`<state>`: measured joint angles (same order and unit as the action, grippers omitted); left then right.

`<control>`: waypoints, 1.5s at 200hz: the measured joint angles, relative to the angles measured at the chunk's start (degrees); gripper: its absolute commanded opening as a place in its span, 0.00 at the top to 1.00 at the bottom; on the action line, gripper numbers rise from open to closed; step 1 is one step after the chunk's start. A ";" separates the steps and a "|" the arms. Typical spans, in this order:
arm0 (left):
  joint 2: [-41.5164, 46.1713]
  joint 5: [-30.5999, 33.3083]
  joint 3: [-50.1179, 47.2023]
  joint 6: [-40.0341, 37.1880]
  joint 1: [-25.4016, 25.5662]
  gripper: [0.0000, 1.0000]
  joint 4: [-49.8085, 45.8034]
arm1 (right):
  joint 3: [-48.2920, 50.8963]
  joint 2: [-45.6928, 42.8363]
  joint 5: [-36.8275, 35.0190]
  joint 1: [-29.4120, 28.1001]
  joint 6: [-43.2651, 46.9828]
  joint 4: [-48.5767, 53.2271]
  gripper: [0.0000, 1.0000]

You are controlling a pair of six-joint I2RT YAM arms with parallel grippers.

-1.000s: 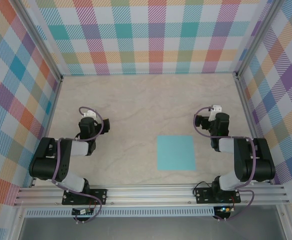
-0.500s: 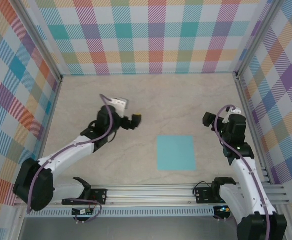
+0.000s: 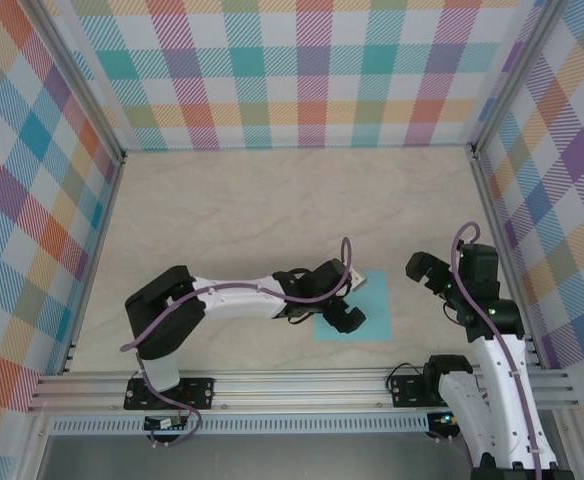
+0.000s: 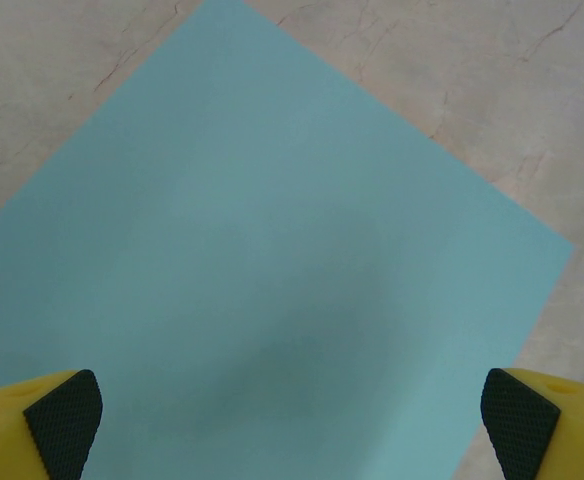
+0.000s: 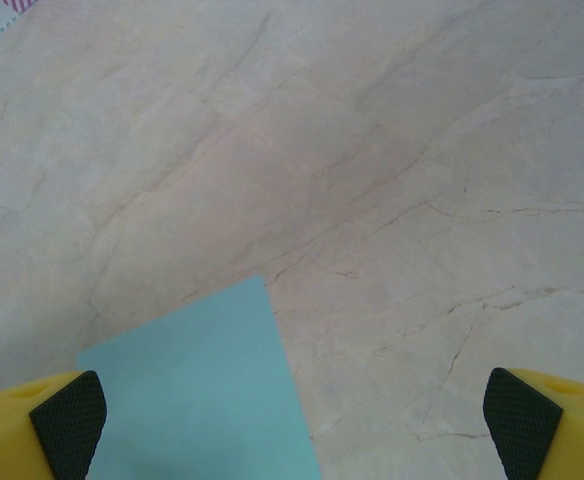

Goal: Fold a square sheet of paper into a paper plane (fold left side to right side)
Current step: Move the square sheet of paper to the center of the table.

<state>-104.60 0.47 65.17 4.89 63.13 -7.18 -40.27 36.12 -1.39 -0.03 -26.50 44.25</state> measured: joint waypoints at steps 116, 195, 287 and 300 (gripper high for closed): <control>-12.24 6.27 12.20 1.40 -0.07 0.00 -11.87 | -1.33 -0.28 -0.07 0.00 -1.60 2.23 0.00; -12.83 8.63 12.70 2.89 -3.28 0.00 -11.74 | -1.55 0.22 -0.09 0.00 -1.60 2.19 0.00; -10.93 4.33 9.46 -3.67 -14.99 0.00 -8.52 | -1.60 1.97 2.78 0.00 -1.57 2.03 0.00; -10.67 3.45 9.14 -5.07 -16.11 0.00 -8.39 | -1.60 2.84 4.13 0.00 -1.60 1.70 0.00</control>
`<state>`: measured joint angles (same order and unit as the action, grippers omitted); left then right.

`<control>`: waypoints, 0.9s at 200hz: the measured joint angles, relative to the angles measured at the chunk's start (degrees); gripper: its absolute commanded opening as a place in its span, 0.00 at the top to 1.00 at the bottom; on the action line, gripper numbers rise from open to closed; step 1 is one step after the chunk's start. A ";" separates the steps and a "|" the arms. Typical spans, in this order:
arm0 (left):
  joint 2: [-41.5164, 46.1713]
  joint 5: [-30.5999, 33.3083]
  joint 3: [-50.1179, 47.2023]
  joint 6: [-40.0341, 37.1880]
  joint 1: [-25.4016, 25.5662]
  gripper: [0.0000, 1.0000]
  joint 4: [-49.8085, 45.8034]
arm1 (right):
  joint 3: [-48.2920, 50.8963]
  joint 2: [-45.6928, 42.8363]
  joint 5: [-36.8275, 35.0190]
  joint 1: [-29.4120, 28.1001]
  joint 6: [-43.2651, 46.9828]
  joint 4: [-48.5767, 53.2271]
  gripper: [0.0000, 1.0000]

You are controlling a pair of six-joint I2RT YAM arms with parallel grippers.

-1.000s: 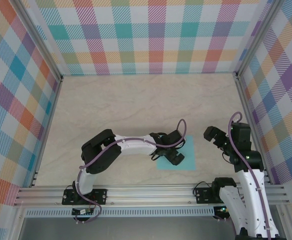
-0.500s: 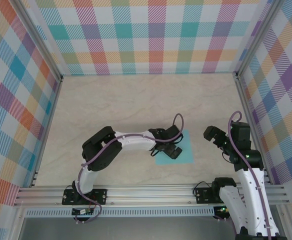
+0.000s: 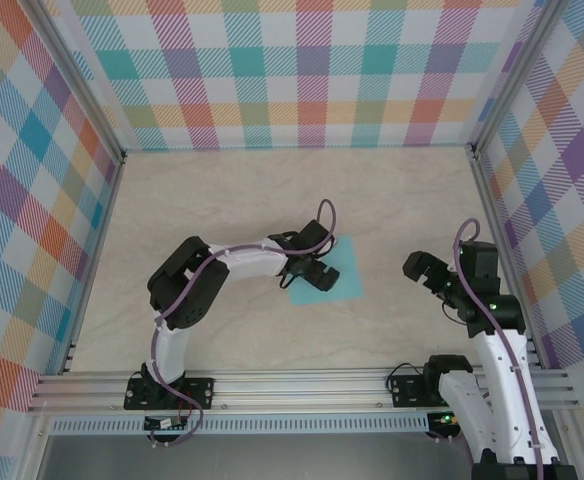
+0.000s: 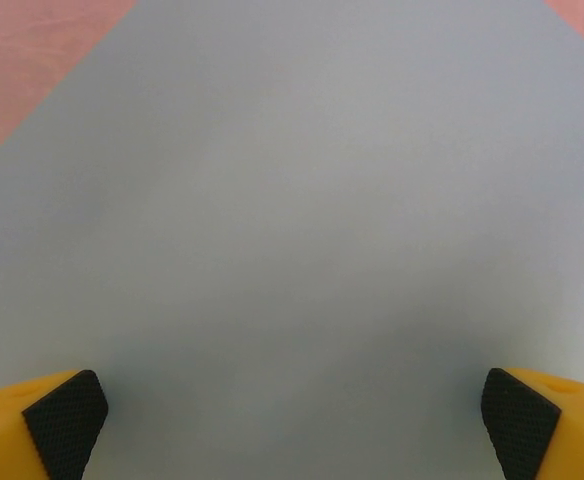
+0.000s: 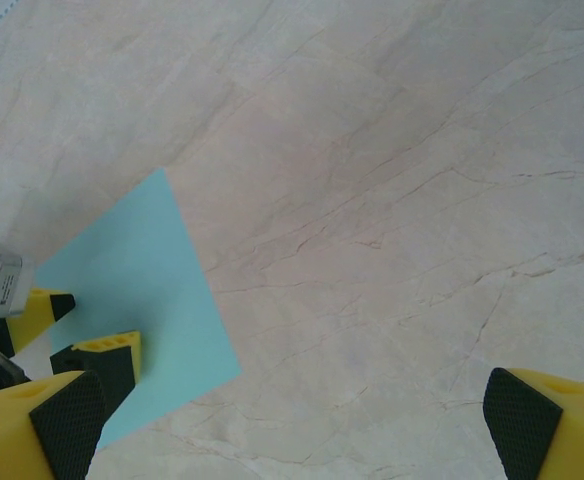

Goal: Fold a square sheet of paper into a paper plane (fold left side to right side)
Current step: Move the square sheet of paper to the center of the table, then pick up the square sheet of paper from the center of the table.

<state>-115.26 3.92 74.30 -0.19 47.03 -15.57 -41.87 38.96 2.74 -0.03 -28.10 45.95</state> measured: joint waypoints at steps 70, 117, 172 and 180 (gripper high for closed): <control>10.80 -7.87 -8.11 -1.16 -3.08 0.00 -0.83 | -2.29 19.39 3.69 -8.11 -1.53 -4.76 0.00; 22.69 -16.74 -17.92 9.92 -5.35 0.09 5.81 | -14.36 40.30 0.15 -18.56 -1.73 -11.85 0.12; 19.39 -26.38 -23.65 22.56 -6.19 0.25 13.33 | -27.17 60.30 -0.13 -21.16 -1.46 -16.61 0.16; 18.69 -26.91 -23.65 23.50 -6.29 0.26 13.86 | -28.76 62.60 -0.11 -21.62 -1.46 -16.72 0.16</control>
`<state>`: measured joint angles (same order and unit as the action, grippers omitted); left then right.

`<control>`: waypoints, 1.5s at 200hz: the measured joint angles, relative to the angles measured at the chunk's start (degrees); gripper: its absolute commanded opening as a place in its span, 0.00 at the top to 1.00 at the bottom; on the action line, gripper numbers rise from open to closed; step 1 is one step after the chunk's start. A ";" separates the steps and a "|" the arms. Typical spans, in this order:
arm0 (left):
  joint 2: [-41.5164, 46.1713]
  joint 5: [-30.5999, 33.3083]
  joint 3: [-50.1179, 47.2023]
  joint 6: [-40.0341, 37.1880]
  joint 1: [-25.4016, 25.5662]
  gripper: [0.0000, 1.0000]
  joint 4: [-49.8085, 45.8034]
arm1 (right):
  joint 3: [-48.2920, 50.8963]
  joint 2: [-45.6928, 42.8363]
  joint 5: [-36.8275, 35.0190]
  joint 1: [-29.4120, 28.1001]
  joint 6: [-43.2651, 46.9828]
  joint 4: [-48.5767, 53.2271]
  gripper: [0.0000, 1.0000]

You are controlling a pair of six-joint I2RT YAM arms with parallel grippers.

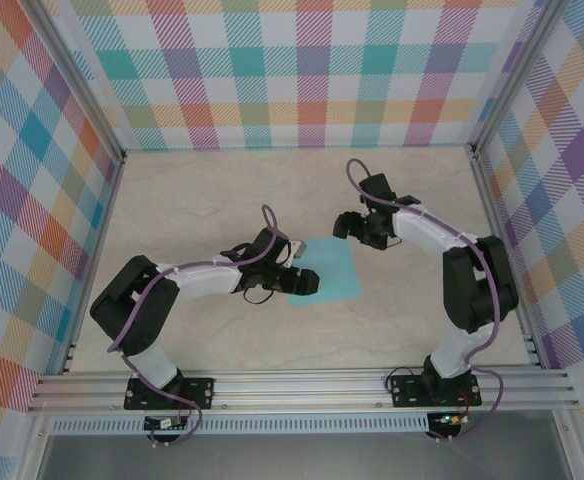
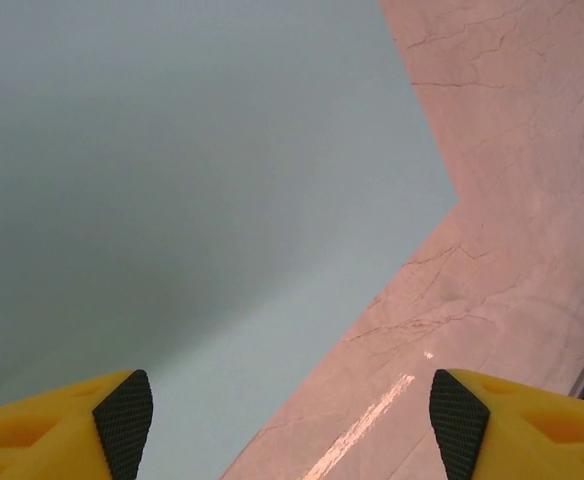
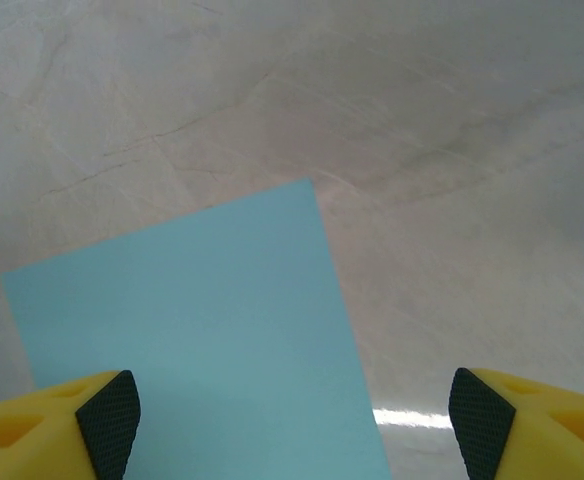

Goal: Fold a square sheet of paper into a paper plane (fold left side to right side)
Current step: Pick up the square sheet of paper from the center of the table.

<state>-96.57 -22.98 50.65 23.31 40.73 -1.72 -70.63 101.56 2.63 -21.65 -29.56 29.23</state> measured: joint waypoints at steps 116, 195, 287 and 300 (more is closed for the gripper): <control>-3.19 0.09 0.00 3.56 -0.55 0.30 0.83 | -8.04 12.92 -1.22 -3.78 0.42 0.74 0.14; -3.58 0.72 0.00 3.91 -0.55 0.32 0.98 | -4.33 10.40 -1.27 -9.16 0.61 0.24 0.21; -2.97 -0.15 -1.49 4.09 -1.11 0.30 4.26 | -2.21 8.59 2.75 -11.08 0.85 4.26 0.50; -1.64 -0.37 -3.02 4.11 -2.27 0.30 4.85 | -2.14 8.46 3.43 -11.08 1.20 4.26 0.56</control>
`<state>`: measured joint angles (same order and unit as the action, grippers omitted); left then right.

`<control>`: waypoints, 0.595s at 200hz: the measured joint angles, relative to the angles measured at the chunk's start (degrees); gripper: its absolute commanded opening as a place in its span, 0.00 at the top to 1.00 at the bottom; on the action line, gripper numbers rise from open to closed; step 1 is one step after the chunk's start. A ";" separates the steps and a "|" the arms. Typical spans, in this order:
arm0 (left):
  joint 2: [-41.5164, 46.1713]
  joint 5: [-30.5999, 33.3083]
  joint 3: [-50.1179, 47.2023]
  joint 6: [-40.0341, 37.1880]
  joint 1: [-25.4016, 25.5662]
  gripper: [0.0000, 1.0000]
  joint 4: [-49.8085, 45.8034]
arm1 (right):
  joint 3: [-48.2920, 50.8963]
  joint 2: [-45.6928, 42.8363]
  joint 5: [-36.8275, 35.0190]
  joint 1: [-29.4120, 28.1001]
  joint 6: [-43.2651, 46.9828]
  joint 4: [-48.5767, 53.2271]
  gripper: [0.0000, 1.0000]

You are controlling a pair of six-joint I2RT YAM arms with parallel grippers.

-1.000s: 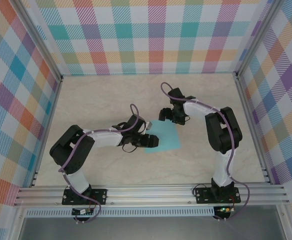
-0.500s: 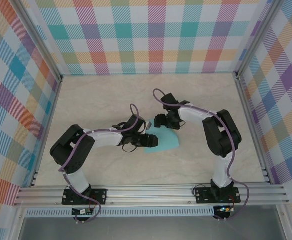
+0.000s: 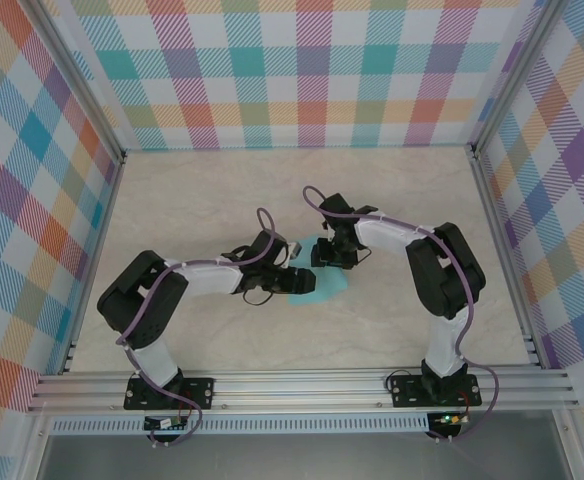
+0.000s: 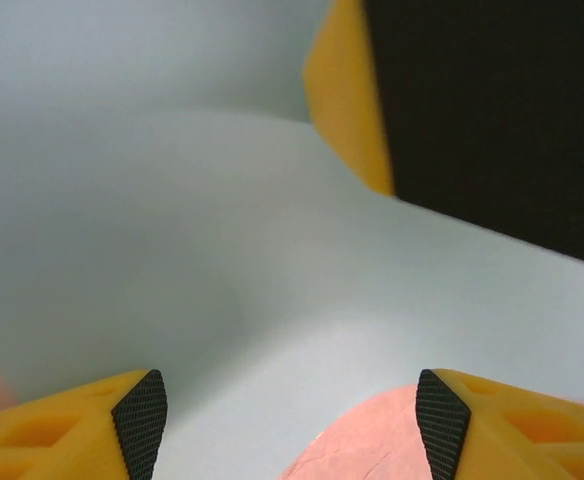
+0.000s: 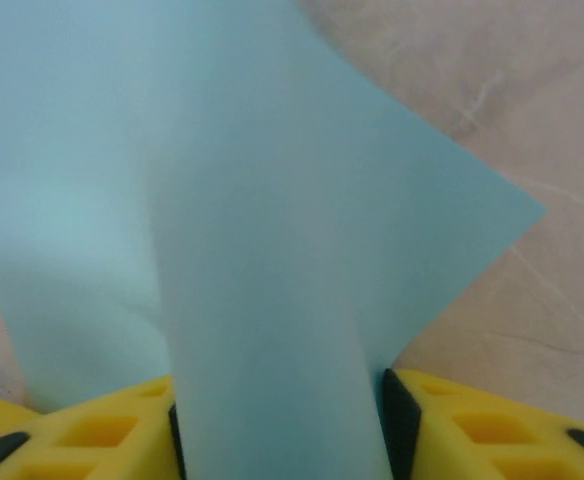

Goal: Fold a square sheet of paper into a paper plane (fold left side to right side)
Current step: Pick up the square sheet of paper from the center of the table.

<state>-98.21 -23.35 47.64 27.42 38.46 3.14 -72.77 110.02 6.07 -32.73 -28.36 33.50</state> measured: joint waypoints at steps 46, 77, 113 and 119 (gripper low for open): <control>8.66 -2.62 -4.92 0.07 -8.90 0.29 0.11 | 3.63 -2.64 4.81 1.18 0.09 -2.84 0.67; 13.22 -5.97 -7.45 0.57 -14.71 0.28 1.29 | 7.76 -5.14 10.45 3.72 -0.85 -7.82 0.67; 16.72 -10.97 -10.73 2.67 -20.63 0.25 3.78 | 14.73 -11.13 18.91 7.91 -2.54 -16.26 0.68; 17.25 -11.93 -10.95 3.08 -21.24 0.25 4.24 | 15.82 -12.48 20.41 8.72 -2.80 -17.79 0.68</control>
<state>-80.97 -35.29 36.69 30.50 17.21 7.38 -56.95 97.54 26.48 -24.01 -31.16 15.70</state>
